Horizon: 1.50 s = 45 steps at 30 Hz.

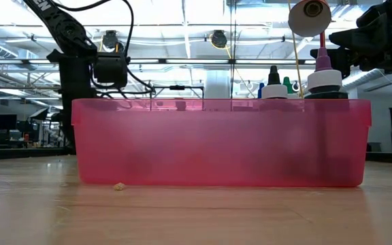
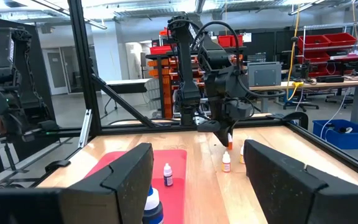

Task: Pick & Place food coloring
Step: Put the small orange food coloring bottle into the bin

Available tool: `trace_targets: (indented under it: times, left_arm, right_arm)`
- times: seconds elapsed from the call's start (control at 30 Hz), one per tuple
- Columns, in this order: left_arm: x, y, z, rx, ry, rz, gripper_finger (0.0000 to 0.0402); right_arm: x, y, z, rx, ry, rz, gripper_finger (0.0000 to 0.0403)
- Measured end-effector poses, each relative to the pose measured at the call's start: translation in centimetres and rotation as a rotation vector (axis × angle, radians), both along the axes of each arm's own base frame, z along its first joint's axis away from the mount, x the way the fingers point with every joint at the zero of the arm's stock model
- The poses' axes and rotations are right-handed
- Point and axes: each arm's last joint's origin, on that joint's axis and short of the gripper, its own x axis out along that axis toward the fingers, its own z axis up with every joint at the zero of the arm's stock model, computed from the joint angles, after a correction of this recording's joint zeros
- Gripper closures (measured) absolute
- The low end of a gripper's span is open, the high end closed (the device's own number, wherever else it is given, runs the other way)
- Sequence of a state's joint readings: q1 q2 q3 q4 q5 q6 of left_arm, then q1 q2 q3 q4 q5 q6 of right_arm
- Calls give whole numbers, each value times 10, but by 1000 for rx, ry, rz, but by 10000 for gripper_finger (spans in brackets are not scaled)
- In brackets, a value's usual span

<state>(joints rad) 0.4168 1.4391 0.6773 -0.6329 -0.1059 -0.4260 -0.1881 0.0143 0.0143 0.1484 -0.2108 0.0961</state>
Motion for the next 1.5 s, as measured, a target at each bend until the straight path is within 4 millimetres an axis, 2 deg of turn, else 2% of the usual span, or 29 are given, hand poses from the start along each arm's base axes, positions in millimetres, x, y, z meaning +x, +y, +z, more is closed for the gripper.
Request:
trace_targets:
  times: [0.13, 0.37, 0.5, 0.77, 0.93, 1.03, 1.17, 1.33, 1.5]
  left_arm:
    - [3, -5, 0, -17, -17, 15, 341]
    - [17, -42, 12, -75, -45, -49, 341]
    - [35, -72, 38, -85, -87, -106, 341]
    - [74, -137, 108, -47, -339, -317, 341]
    - [95, -158, 133, 7, -426, -394, 341]
    - [116, -163, 132, 22, -411, -434, 341]
    - [150, -166, 119, 23, -361, -530, 341]
    - [185, -165, 88, 65, -279, -578, 341]
    - [199, -159, 54, 68, -185, -557, 341]
  right_arm:
    - [0, 0, 0, 0, 0, 0, 165]
    - [0, 0, 0, 0, 0, 0, 165]
    - [0, 0, 0, 0, 0, 0, 165]
    - [0, 0, 0, 0, 1, 0, 165]
    - [0, 0, 0, 0, 1, 0, 165]
    - [0, 0, 0, 0, 0, 0, 165]
    - [0, 0, 0, 0, 0, 0, 165]
    - [0, 0, 0, 0, 0, 0, 165]
    - [0, 0, 0, 0, 1, 0, 165]
